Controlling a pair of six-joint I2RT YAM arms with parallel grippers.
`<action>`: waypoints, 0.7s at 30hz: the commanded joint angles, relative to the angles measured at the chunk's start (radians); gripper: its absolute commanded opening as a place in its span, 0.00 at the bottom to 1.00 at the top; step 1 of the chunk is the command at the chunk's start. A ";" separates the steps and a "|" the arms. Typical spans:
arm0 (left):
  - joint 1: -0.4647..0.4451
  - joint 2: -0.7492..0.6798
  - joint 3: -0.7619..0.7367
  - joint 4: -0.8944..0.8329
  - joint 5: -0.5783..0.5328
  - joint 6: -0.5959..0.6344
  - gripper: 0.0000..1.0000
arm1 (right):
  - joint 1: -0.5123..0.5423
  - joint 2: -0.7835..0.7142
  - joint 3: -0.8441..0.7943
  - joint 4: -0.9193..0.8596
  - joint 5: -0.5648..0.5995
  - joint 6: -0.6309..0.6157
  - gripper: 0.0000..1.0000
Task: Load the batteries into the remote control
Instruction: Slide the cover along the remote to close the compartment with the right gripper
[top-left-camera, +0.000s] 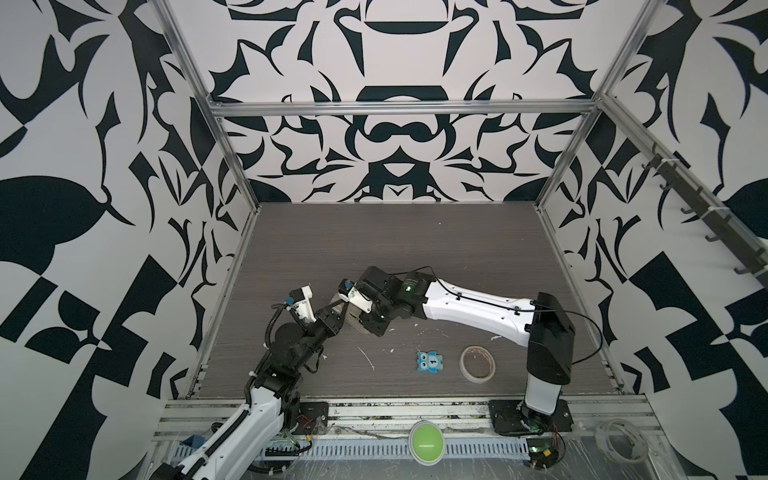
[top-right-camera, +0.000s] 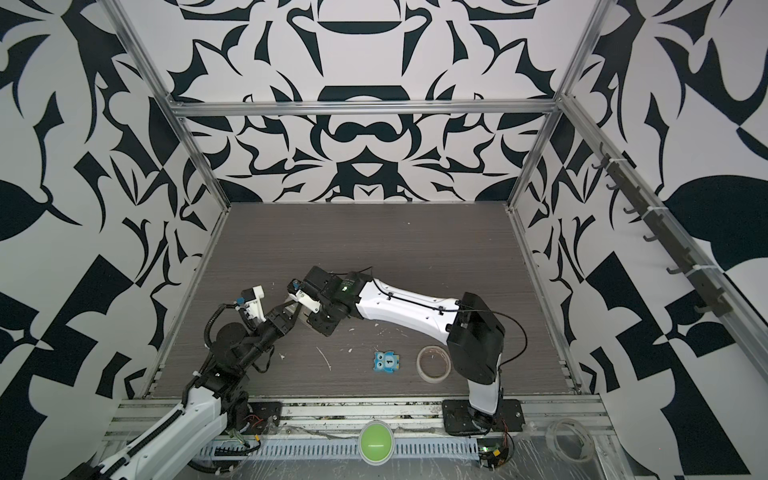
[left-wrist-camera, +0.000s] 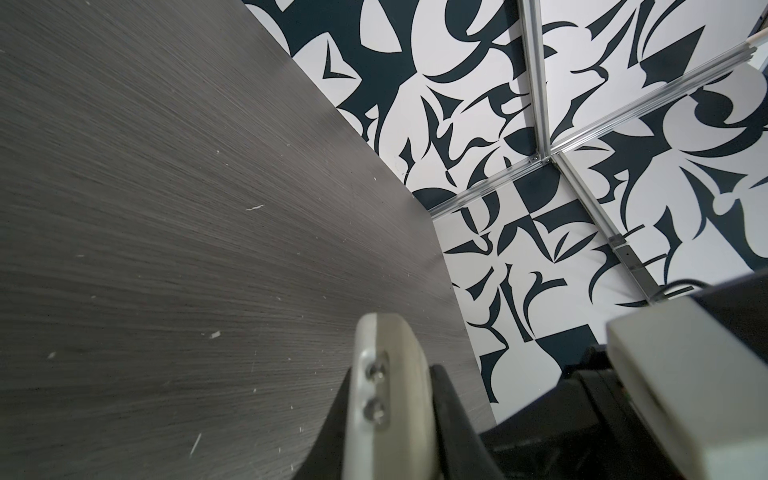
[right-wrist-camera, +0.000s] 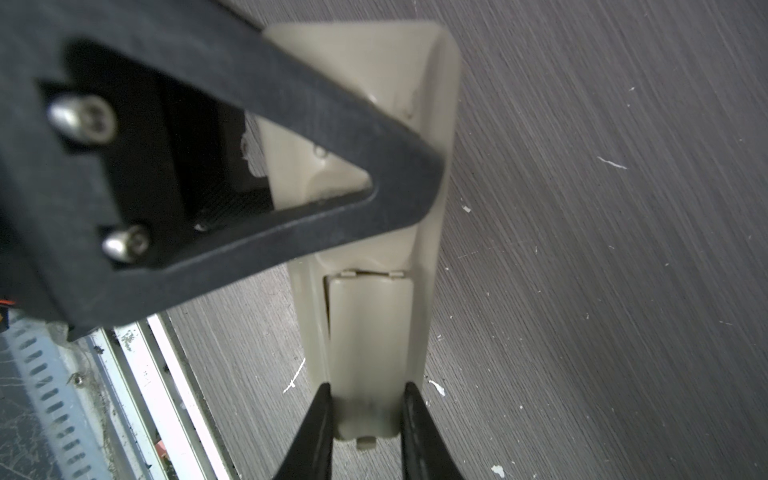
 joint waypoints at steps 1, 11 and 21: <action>0.002 -0.008 -0.034 0.047 0.002 0.002 0.00 | 0.010 -0.005 0.046 -0.015 0.011 -0.004 0.00; 0.001 -0.008 -0.033 0.048 0.001 0.002 0.00 | 0.018 0.005 0.067 -0.031 0.017 -0.017 0.00; 0.000 -0.005 -0.031 0.052 0.017 0.007 0.00 | 0.019 0.018 0.083 -0.038 0.024 -0.022 0.00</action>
